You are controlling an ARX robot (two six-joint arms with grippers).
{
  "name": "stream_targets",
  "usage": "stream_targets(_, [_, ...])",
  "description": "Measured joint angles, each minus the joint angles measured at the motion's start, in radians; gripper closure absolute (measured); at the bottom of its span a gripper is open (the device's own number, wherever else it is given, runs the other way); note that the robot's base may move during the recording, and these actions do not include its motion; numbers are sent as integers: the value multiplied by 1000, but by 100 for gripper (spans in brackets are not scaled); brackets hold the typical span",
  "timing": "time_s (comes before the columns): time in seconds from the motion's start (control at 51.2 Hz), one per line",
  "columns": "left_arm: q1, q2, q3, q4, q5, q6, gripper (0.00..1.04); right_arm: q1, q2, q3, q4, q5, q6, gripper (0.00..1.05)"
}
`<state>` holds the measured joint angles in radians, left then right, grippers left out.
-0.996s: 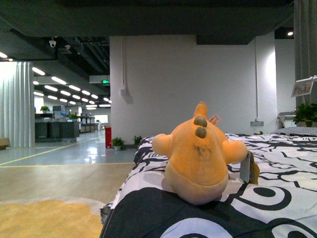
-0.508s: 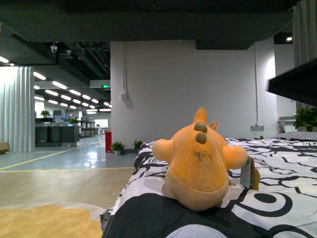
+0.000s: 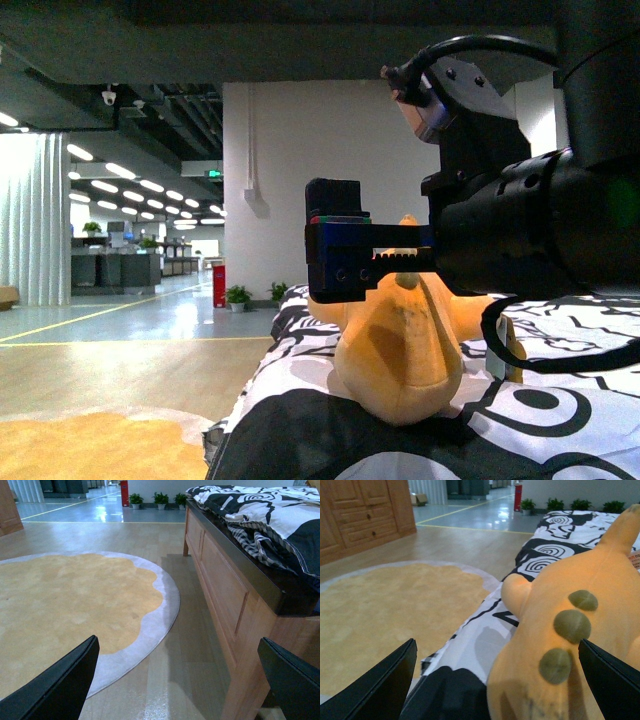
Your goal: Put away toys
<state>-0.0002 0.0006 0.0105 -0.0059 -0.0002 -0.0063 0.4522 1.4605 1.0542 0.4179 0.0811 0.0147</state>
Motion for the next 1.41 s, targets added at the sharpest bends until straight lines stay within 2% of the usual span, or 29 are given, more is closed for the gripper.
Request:
stream_targets(0.195, [0, 0, 0, 0, 0, 0, 6, -59, 97, 114, -58, 61, 37, 7])
stream_targets(0.606, [0, 0, 0, 0, 0, 0, 6, -28, 214, 170, -108, 206, 55, 7])
stream_targets(0.918, [0, 0, 0, 0, 0, 0, 6, -22, 245, 175, -135, 243, 79, 7])
stream_targets(1.113, [0, 0, 0, 0, 0, 0, 6, -5, 245, 159, -106, 267, 83, 31])
stream_targets(1.231, [0, 0, 0, 0, 0, 0, 6, 3, 236, 142, -85, 264, 90, 56])
stream_targets(1.406, [0, 0, 0, 0, 0, 0, 6, 4, 206, 123, -64, 233, 92, 80])
